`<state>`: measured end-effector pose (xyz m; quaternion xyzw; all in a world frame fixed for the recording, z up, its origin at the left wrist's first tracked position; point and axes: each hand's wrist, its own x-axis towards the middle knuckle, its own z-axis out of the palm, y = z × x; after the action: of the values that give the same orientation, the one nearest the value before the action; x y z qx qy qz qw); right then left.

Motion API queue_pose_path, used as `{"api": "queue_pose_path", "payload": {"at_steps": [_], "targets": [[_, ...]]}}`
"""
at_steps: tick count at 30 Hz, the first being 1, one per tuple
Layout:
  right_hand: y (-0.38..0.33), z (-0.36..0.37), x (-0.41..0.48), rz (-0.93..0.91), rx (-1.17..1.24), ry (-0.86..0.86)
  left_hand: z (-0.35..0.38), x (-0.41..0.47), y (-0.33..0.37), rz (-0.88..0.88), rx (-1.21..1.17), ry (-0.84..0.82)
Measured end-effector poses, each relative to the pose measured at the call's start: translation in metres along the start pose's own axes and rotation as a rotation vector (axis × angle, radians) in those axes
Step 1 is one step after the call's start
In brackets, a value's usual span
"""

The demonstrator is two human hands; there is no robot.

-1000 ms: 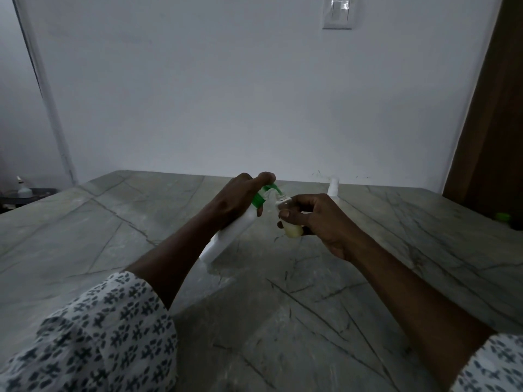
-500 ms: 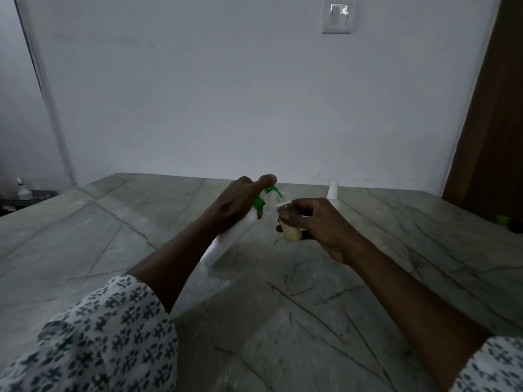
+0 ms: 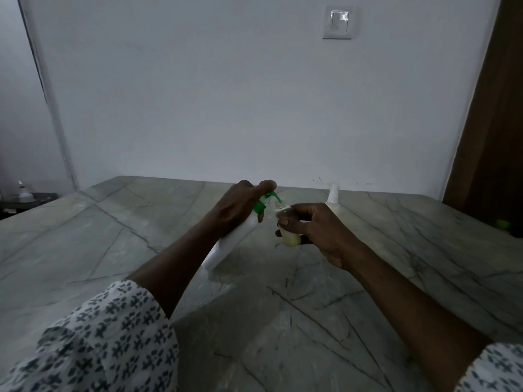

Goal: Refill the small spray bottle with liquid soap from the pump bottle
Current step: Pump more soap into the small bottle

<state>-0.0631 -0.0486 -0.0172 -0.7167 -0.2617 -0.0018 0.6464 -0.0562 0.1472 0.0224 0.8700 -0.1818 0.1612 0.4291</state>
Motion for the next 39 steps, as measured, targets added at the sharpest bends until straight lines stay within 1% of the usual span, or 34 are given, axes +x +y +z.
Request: {"api": "queue_pose_path", "payload": {"at_steps": [2, 7, 10, 14, 18, 22, 28, 31, 35, 39], "targets": [[-0.0006, -0.0012, 0.0005, -0.005, 0.007, 0.011, 0.0017, 0.0020, -0.0022, -0.014, 0.001, 0.022], [-0.0020, -0.0019, 0.0001, -0.013, 0.005, 0.016, 0.0021, 0.0025, -0.0015, -0.016, -0.009, 0.004], [-0.0017, -0.0009, -0.0002, -0.017, -0.005, 0.011, 0.0003, 0.0000, 0.0014, 0.017, -0.022, -0.006], [0.0010, 0.0023, -0.0005, -0.021, -0.067, 0.000, -0.0022, -0.0015, 0.0030, 0.072, 0.063, -0.026], [0.0006, 0.0022, -0.0011, -0.024, -0.068, 0.016, 0.0003, -0.0011, 0.0022, 0.044, 0.006, -0.001], [-0.0032, 0.0002, -0.0017, -0.034, 0.010, 0.029, 0.0033, 0.0001, -0.0007, 0.010, 0.012, 0.054], [-0.0054, -0.0002, -0.0018, -0.030, 0.014, 0.035, 0.0030, 0.0016, -0.0017, -0.003, -0.001, 0.048], [-0.0046, 0.0000, -0.0017, -0.026, -0.009, 0.025, 0.0025, 0.0003, -0.0002, 0.019, -0.016, 0.046], [-0.0020, 0.0034, -0.0014, -0.007, -0.089, 0.021, 0.0004, -0.0009, 0.0025, 0.067, 0.028, 0.014], [-0.0014, 0.0040, -0.0014, -0.009, -0.096, 0.035, 0.0020, -0.0001, 0.0015, 0.044, 0.014, 0.014]]}}
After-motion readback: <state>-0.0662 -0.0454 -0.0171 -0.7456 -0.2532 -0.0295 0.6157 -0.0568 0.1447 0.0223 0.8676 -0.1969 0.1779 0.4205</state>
